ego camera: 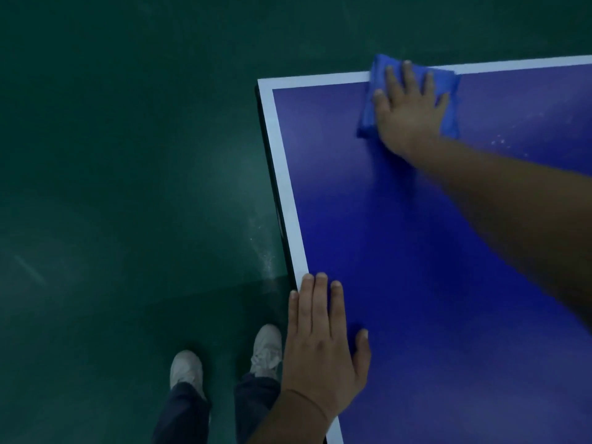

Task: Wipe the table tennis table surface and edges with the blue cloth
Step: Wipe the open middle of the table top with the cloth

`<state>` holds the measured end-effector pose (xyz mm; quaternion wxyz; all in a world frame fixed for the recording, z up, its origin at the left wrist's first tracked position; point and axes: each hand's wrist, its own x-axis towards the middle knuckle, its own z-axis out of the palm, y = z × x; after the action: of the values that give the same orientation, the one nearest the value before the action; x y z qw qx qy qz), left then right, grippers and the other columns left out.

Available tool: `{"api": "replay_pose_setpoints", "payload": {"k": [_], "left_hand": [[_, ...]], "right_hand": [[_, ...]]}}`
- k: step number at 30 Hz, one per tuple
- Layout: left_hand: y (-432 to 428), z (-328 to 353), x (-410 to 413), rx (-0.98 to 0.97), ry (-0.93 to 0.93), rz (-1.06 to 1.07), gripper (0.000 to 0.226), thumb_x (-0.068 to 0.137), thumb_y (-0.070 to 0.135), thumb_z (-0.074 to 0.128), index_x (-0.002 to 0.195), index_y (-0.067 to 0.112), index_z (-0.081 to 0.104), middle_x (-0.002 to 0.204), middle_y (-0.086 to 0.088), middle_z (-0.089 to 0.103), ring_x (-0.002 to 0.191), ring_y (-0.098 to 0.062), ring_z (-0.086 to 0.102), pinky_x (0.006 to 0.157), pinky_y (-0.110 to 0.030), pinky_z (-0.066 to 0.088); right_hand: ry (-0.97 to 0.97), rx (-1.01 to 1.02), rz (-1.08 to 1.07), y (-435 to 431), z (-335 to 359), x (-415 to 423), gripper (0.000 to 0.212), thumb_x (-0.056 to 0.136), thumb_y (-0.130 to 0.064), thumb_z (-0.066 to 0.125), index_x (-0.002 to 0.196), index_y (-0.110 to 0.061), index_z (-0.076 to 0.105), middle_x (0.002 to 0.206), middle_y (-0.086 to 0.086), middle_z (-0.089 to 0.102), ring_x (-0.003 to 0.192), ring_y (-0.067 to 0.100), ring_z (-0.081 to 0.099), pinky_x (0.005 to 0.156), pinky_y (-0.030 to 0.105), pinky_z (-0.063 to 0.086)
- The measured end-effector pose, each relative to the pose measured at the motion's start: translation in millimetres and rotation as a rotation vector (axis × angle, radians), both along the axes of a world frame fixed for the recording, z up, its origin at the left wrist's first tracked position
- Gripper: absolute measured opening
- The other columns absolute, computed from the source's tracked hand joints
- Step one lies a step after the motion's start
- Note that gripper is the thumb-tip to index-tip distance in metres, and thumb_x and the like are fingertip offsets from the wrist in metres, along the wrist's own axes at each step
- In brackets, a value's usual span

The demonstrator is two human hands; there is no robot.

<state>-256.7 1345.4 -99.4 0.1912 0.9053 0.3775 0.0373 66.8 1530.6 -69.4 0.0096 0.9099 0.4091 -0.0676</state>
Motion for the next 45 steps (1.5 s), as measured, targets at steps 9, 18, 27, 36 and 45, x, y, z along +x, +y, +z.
{"api": "replay_pose_setpoints", "payload": {"k": [9, 18, 27, 36, 45], "left_hand": [[5.3, 16.7, -0.1, -0.012, 0.086, -0.04, 0.072, 0.096, 0.05, 0.042, 0.146, -0.002, 0.045, 0.156, -0.023, 0.037, 0.148, -0.038, 0.026, 0.115, -0.051, 0.022], [148.3, 42.0, 34.9, -0.04, -0.164, 0.086, 0.055, 0.093, 0.023, 0.054, 0.137, -0.009, 0.049, 0.143, -0.03, 0.043, 0.137, -0.047, 0.038, 0.119, -0.06, 0.023], [274.6, 23.3, 162.7, 0.055, -0.075, -0.06, 0.068, 0.099, 0.042, 0.029, 0.152, 0.001, 0.031, 0.163, -0.021, 0.02, 0.152, -0.037, 0.012, 0.125, -0.046, 0.001], [277.9, 23.9, 166.8, 0.004, -0.046, -0.123, 0.06, 0.099, 0.039, 0.036, 0.143, -0.001, 0.044, 0.154, -0.019, 0.034, 0.147, -0.036, 0.023, 0.121, -0.056, 0.019], [282.1, 20.4, 167.2, -0.019, -0.061, -0.143, 0.063, 0.095, 0.038, 0.04, 0.144, -0.002, 0.044, 0.155, -0.023, 0.032, 0.147, -0.04, 0.023, 0.123, -0.055, 0.013]], "right_hand": [[0.019, -0.027, 0.093, -13.1, 3.7, 11.8, 0.057, 0.105, -0.053, 0.016, 0.16, -0.036, 0.011, 0.169, -0.006, 0.001, 0.155, 0.031, -0.001, 0.121, 0.062, 0.003], [0.004, 0.066, 0.526, -76.3, -15.2, -67.4, 0.058, 0.102, -0.053, 0.021, 0.155, -0.033, 0.034, 0.165, 0.0, 0.026, 0.151, 0.037, 0.021, 0.118, 0.063, 0.012], [0.022, 0.14, 0.149, -60.6, -21.6, -86.8, 0.059, 0.104, -0.052, 0.016, 0.158, -0.031, 0.028, 0.167, 0.0, 0.018, 0.153, 0.037, 0.012, 0.119, 0.066, 0.007], [0.052, 0.034, -0.216, -36.9, -14.7, 20.4, 0.06, 0.103, -0.056, 0.009, 0.16, -0.036, 0.008, 0.169, -0.006, -0.001, 0.155, 0.033, -0.006, 0.12, 0.06, -0.006], [0.075, 0.03, -0.226, -18.7, -18.1, 33.1, 0.058, 0.103, -0.056, 0.015, 0.159, -0.039, 0.015, 0.169, -0.007, 0.006, 0.155, 0.031, 0.001, 0.12, 0.057, -0.004]]}}
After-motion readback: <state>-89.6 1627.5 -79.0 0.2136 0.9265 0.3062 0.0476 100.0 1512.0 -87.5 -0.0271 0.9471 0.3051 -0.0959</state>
